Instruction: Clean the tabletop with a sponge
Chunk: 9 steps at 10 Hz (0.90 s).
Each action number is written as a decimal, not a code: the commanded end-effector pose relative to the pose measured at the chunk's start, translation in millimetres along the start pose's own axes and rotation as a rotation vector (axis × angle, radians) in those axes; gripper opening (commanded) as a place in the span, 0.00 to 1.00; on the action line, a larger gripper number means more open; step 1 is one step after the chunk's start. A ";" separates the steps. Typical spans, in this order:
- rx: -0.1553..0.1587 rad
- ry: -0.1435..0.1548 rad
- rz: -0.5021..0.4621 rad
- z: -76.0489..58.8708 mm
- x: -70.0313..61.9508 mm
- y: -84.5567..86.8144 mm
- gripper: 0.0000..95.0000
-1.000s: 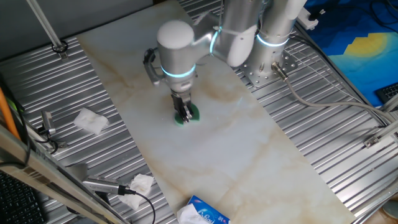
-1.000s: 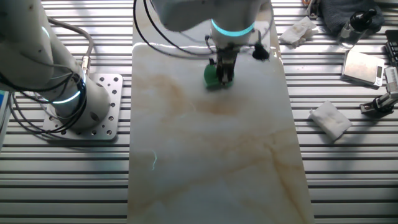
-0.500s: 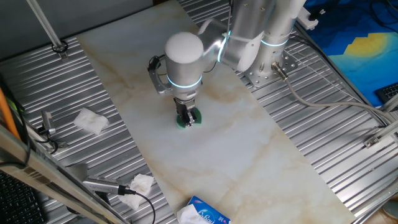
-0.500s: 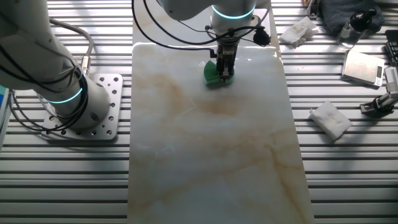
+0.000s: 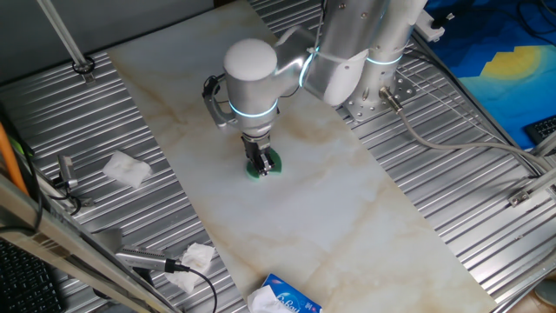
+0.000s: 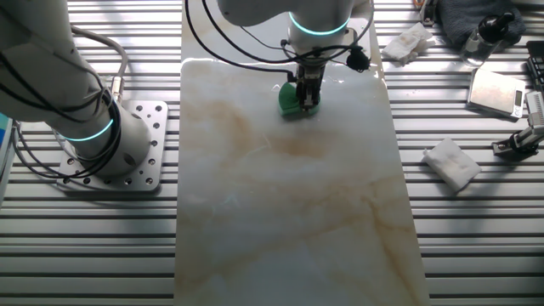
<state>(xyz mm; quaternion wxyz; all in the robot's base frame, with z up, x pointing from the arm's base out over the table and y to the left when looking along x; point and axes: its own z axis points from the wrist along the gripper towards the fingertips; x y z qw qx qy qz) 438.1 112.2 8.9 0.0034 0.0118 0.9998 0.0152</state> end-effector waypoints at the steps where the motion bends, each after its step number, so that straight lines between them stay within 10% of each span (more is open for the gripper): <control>1: 0.001 0.000 -0.003 -1.5 0.2 -0.5 0.00; 9: -0.014 0.029 0.009 -1.5 0.2 -0.5 0.00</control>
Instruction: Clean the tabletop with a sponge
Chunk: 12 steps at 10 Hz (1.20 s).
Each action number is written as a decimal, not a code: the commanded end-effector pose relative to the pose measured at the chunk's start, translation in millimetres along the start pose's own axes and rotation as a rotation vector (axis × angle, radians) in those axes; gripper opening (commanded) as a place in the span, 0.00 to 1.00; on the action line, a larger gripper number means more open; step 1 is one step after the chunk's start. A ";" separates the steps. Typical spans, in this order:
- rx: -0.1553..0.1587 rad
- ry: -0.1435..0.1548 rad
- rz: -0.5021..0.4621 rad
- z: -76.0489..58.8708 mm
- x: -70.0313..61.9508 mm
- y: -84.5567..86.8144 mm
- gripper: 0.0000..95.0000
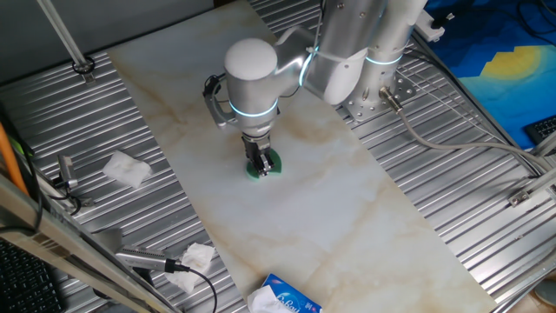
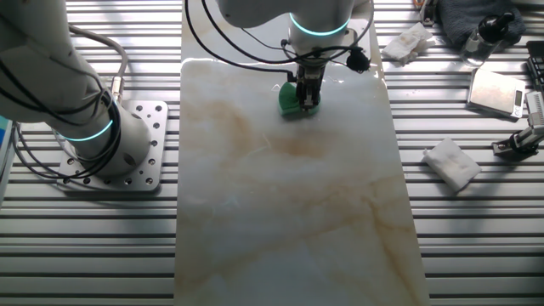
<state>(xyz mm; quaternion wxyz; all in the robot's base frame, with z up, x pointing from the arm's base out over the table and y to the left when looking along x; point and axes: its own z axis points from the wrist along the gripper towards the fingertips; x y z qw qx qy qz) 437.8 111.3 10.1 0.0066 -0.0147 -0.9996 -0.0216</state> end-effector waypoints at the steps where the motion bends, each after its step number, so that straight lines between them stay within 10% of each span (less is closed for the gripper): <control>1: -0.001 0.018 0.005 -0.4 -0.1 0.3 0.00; 12: 0.005 0.058 0.008 -0.4 -0.1 0.3 0.00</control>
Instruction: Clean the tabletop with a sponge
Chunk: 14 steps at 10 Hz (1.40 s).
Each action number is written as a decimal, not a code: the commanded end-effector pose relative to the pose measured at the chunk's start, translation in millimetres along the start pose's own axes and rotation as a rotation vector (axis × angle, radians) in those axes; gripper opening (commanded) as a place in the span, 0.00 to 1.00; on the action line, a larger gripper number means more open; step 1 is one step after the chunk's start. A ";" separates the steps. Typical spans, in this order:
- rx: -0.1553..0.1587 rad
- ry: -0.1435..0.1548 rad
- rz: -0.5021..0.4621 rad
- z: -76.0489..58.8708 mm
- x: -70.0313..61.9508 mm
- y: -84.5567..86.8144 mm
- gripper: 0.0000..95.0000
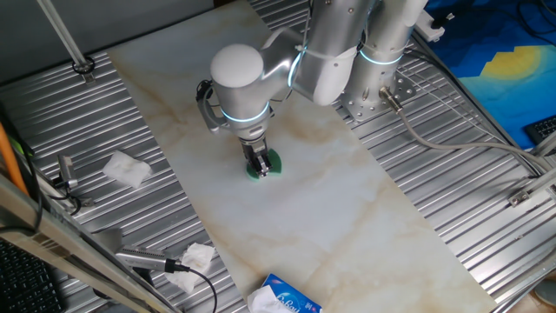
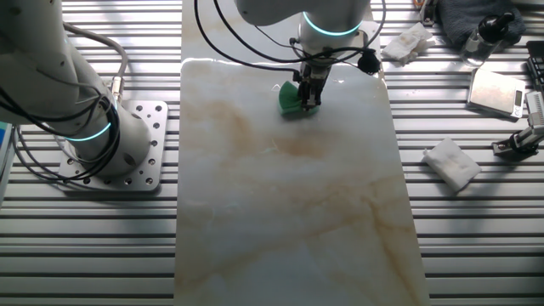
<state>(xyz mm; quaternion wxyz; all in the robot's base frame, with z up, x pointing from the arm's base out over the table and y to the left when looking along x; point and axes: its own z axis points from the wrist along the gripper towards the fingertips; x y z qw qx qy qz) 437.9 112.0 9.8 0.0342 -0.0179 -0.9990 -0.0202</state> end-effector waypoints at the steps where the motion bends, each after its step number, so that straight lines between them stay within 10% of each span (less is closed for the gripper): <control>1: 0.002 0.005 -0.002 -0.6 0.0 -0.3 0.00; 9: 0.002 0.000 -0.013 -0.6 0.0 -0.3 0.00; 12: 0.002 -0.003 -0.016 -0.6 0.0 -0.3 0.40; 14: 0.002 -0.003 -0.022 -0.6 0.0 -0.3 0.40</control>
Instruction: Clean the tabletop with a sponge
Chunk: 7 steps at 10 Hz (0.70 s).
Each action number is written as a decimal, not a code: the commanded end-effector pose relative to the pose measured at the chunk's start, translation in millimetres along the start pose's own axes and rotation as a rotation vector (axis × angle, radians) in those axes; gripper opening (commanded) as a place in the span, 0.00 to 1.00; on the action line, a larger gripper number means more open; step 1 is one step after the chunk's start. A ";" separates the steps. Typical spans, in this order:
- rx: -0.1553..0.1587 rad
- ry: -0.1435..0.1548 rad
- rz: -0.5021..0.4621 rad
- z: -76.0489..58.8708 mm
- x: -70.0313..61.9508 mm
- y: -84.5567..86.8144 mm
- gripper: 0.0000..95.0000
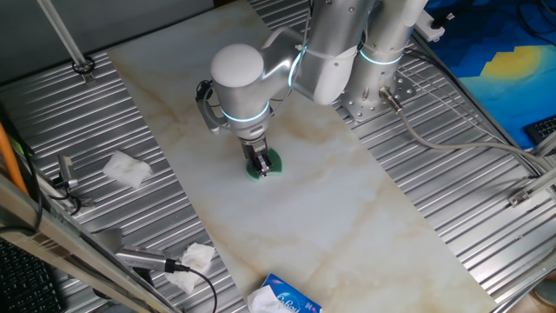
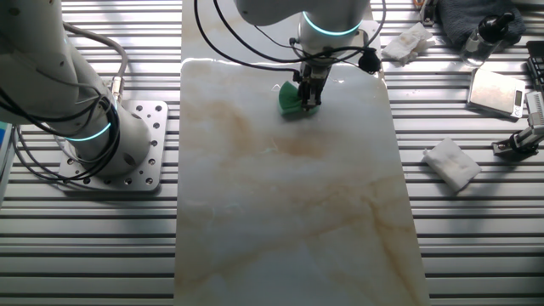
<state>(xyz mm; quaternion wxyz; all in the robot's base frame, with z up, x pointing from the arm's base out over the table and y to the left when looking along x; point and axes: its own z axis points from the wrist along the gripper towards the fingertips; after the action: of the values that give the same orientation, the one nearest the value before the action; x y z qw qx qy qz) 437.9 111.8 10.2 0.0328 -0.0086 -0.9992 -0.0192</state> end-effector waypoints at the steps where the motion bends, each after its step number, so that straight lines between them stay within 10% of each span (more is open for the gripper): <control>1: -0.002 -0.001 -0.006 -0.2 0.0 -0.2 0.60; 7: -0.004 0.004 0.011 -0.2 0.0 -0.2 0.60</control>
<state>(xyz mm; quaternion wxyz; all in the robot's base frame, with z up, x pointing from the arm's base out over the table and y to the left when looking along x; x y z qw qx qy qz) 437.7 111.3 10.1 0.0334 -0.0139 -0.9991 -0.0198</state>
